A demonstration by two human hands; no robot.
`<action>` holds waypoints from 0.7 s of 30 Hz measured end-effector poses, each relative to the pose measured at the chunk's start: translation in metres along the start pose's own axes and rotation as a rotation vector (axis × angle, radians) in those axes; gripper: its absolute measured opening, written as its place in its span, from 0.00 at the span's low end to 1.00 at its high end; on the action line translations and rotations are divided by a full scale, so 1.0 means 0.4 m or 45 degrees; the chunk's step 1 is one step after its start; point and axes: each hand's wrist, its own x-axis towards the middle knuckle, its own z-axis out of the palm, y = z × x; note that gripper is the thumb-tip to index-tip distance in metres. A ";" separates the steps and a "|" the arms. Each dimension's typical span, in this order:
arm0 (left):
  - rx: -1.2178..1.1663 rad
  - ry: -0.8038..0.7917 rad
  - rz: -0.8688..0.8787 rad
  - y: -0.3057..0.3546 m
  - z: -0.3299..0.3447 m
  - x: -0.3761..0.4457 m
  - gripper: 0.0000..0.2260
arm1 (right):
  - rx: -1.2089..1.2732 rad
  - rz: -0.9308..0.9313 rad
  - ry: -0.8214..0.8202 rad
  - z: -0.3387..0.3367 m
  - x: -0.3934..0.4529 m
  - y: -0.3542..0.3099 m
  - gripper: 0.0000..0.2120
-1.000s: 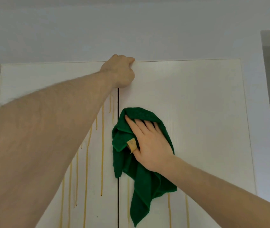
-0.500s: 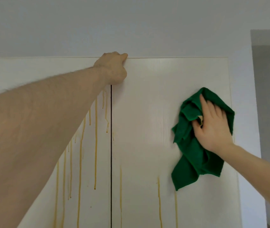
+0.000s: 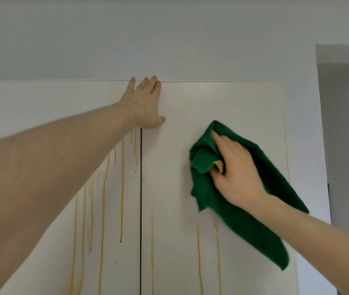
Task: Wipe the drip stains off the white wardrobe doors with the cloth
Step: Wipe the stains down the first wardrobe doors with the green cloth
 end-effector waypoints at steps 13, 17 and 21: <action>0.021 -0.018 -0.056 0.016 0.005 0.004 0.51 | 0.113 -0.142 -0.248 0.280 -0.066 -0.199 0.41; 0.020 -0.002 -0.057 0.015 0.016 0.006 0.51 | 0.028 -0.199 -0.244 0.291 -0.074 -0.163 0.39; -0.002 0.014 -0.055 0.015 0.022 0.009 0.51 | -0.002 -0.223 -0.244 0.280 -0.087 -0.127 0.39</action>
